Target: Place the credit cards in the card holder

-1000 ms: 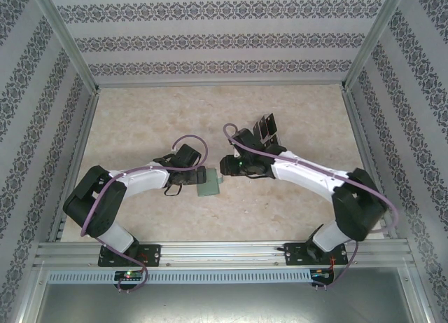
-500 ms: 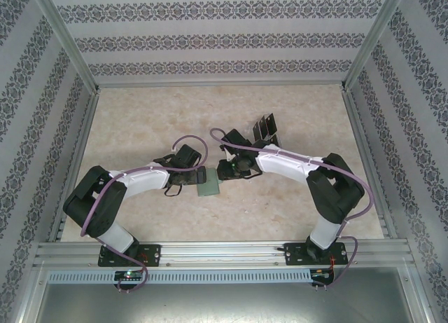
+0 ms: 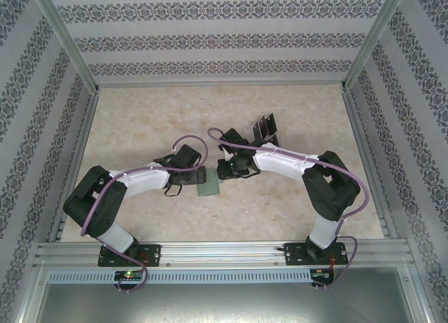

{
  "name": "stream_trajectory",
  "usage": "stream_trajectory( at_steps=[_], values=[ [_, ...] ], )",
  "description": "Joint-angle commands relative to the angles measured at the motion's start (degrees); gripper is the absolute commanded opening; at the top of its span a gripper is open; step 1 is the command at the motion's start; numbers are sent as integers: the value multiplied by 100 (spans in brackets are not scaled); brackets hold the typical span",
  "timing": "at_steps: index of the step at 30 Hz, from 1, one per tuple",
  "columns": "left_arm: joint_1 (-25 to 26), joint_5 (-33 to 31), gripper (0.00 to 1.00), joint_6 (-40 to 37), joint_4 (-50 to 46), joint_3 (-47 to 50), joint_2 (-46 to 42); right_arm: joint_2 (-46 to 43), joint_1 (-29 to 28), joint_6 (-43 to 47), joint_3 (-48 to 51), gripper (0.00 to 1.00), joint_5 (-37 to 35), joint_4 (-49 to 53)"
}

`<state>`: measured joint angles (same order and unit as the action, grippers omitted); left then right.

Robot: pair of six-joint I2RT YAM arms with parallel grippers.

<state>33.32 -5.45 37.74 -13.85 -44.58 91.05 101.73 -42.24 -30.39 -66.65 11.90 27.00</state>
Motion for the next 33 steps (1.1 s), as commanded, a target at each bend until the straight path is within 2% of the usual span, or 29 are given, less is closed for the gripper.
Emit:
stream_trajectory(
  at_steps=[1,11,15,23,27,33],
  values=[
    [32,-26,99,66,-4,172,256,-13,-15,87,-111,22,-17,77],
    [25,-17,98,57,-7,160,256,-75,8,86,-120,13,-24,92],
    [30,-9,99,58,-4,164,265,-90,20,90,-114,18,-47,88],
    [28,-8,98,48,1,143,260,-101,40,111,-163,19,-62,96],
    [32,-8,98,48,4,147,271,-119,51,104,-156,18,-74,99],
    [29,0,98,48,27,145,291,-119,63,115,-166,11,-40,86]
  ],
)
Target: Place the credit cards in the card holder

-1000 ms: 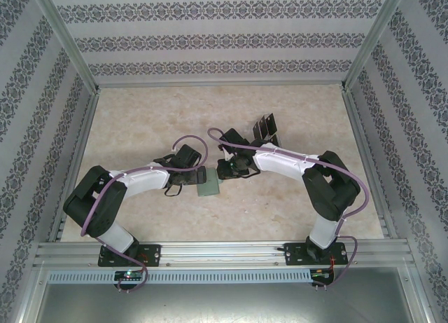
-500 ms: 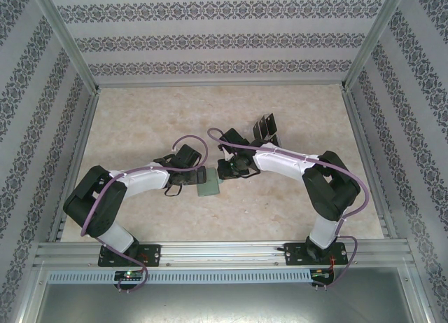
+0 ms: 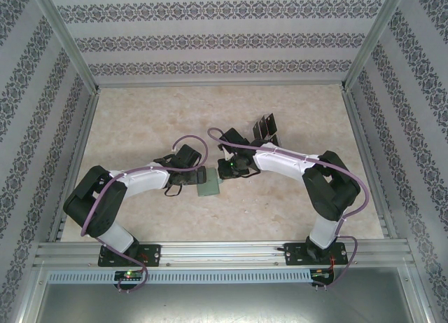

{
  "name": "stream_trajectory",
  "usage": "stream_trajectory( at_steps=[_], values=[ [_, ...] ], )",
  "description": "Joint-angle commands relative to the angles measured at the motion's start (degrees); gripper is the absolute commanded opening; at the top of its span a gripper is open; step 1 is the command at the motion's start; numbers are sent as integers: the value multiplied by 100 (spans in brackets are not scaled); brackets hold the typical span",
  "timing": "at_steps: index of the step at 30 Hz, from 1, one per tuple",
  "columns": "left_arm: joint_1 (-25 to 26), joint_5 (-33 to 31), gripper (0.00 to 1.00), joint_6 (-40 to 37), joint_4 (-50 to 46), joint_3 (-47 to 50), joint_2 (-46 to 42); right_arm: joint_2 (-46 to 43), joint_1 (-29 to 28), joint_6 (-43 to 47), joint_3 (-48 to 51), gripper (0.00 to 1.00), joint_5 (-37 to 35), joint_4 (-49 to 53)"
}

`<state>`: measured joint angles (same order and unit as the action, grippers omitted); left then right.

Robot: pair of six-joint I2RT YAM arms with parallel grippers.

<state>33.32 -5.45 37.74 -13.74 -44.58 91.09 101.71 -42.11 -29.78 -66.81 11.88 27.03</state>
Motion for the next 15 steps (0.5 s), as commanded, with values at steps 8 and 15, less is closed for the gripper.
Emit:
stream_trajectory(
  at_steps=[8,15],
  values=[
    [30,9,98,38,33,149,313,-192,63,-60,-84,0,214,-63],
    [34,28,98,40,75,146,356,-162,63,-498,114,0,796,-659]
  ],
)
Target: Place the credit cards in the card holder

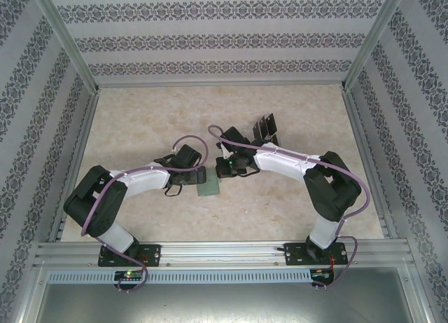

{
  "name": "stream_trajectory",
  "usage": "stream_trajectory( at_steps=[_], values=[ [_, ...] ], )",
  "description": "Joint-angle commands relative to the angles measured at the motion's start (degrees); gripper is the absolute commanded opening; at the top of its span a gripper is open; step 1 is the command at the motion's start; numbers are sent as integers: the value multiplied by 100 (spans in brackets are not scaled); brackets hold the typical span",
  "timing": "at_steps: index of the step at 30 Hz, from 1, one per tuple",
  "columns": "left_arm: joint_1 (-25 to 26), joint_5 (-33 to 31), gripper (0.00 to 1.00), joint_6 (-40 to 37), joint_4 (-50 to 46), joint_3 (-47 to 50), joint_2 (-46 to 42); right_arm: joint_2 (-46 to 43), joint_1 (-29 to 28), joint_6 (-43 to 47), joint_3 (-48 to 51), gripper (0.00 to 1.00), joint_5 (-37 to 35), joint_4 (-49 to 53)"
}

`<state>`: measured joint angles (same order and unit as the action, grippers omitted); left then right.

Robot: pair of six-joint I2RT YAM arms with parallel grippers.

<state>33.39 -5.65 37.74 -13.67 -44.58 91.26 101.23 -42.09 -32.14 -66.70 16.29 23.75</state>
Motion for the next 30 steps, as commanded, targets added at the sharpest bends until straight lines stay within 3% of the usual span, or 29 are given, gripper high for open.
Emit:
stream_trajectory(
  at_steps=[1,30],
  values=[
    [28,55,98,38,82,147,348,-74,67,-320,120,0,392,-396],
    [28,117,98,-3,106,133,374,678,-229,-653,88,0,498,-942]
  ],
)
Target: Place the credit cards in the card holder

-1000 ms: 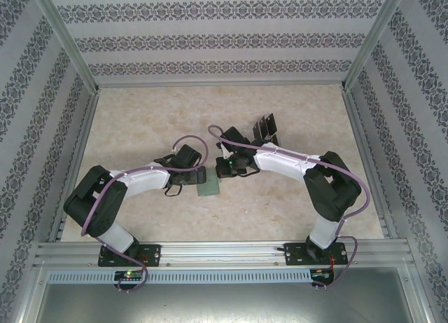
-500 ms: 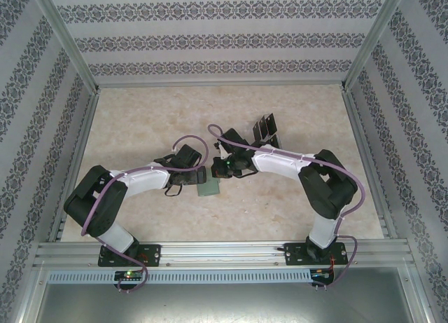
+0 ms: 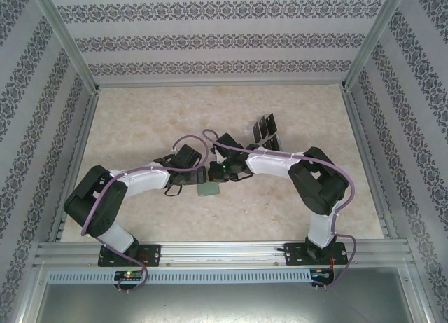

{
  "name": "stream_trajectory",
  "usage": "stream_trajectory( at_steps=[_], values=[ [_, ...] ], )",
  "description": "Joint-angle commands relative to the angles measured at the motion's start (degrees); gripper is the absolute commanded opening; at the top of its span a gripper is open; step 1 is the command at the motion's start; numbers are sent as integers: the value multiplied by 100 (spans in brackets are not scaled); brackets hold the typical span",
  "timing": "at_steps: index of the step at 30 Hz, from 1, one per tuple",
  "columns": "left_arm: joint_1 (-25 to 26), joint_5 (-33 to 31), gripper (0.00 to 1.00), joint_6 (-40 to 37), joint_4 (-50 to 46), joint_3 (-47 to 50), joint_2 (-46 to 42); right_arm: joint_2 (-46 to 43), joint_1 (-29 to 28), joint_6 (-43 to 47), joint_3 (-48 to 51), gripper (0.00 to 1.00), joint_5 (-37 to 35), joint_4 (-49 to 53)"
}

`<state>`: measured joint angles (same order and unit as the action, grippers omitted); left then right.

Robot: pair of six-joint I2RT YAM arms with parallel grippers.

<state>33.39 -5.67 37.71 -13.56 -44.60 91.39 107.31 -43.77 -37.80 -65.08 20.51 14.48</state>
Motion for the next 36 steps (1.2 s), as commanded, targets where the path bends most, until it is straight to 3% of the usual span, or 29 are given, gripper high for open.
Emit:
stream_trajectory(
  at_steps=[1,20,36],
  values=[
    [26,119,98,-6,106,129,361,71,-65,-87,-75,0,82,-17],
    [28,189,96,-4,186,160,374,359,-97,-28,-146,0,-63,165],
    [36,319,95,52,350,245,397,1100,-408,417,-336,0,-679,1229]
  ],
)
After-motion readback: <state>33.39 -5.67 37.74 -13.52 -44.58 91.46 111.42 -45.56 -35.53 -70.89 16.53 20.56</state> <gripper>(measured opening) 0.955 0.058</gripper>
